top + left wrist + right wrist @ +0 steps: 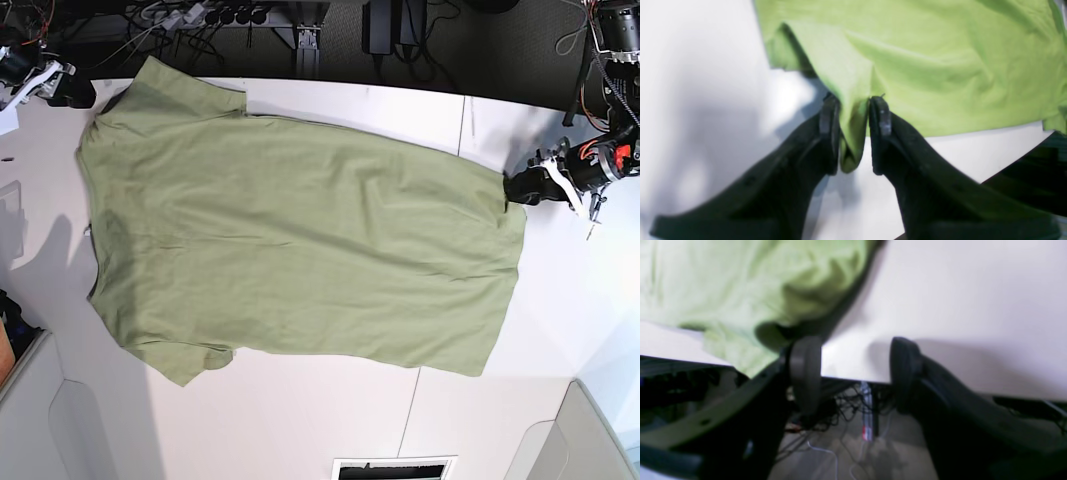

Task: Layout the t-shirt on the table in an organized manner, then fold the t-shirt properly
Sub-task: 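Regrasp the shirt corners with both grippers and straighten the edge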

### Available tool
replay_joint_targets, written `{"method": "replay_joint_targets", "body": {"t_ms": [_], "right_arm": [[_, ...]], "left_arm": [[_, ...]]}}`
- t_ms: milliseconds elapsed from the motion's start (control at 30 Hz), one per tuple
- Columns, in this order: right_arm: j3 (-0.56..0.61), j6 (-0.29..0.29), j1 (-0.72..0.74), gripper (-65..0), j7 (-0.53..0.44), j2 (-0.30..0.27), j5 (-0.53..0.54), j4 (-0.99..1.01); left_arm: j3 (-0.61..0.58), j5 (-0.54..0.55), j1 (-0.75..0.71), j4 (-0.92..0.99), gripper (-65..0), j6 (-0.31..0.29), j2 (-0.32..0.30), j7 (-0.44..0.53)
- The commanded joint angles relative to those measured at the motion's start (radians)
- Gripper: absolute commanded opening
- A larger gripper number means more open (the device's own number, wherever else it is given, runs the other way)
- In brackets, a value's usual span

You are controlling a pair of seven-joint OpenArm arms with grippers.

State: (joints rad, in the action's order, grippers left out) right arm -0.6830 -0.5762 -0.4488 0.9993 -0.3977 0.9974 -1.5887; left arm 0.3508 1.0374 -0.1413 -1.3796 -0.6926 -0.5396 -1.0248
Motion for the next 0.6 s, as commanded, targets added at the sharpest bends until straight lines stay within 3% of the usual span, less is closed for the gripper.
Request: {"method": "replay_joint_targets", "body": {"t_ms": [0,167,400,467,533,567], "right_arm": [[0.011,-0.016,0.002,-32.1,-0.011,-0.005,0.017,-0.016],[0.082,-0.016,0.028,-32.1,-0.023,0.060,0.003,-0.016],[0.090,-0.015,0.089,-33.9,-0.037,0.149,-0.021,-0.016],[0.090,-0.015,0.100,-45.2,-0.038,0.159,-0.021,-0.016],[0.090,-0.015,0.109,-63.7,-0.038,0.163,-0.024,-0.016],[0.090,-0.015,0.113,-65.0,-0.038,0.163,-0.026,-0.016]], "left_arm": [[0.008,0.021,0.007,-0.012,-47.1,-0.006,-0.020,0.010],[0.008,0.021,0.008,-0.012,-47.1,-0.006,-0.021,0.006],[0.008,0.021,0.005,-0.012,-47.1,-0.006,-0.020,-0.008],[0.008,0.021,0.005,-0.012,-47.1,-0.006,-0.021,-0.008],[0.008,0.021,0.005,-0.012,-47.1,-0.006,-0.021,-0.008],[0.008,0.021,0.005,-0.012,-47.1,-0.006,-0.021,-0.008]]}}
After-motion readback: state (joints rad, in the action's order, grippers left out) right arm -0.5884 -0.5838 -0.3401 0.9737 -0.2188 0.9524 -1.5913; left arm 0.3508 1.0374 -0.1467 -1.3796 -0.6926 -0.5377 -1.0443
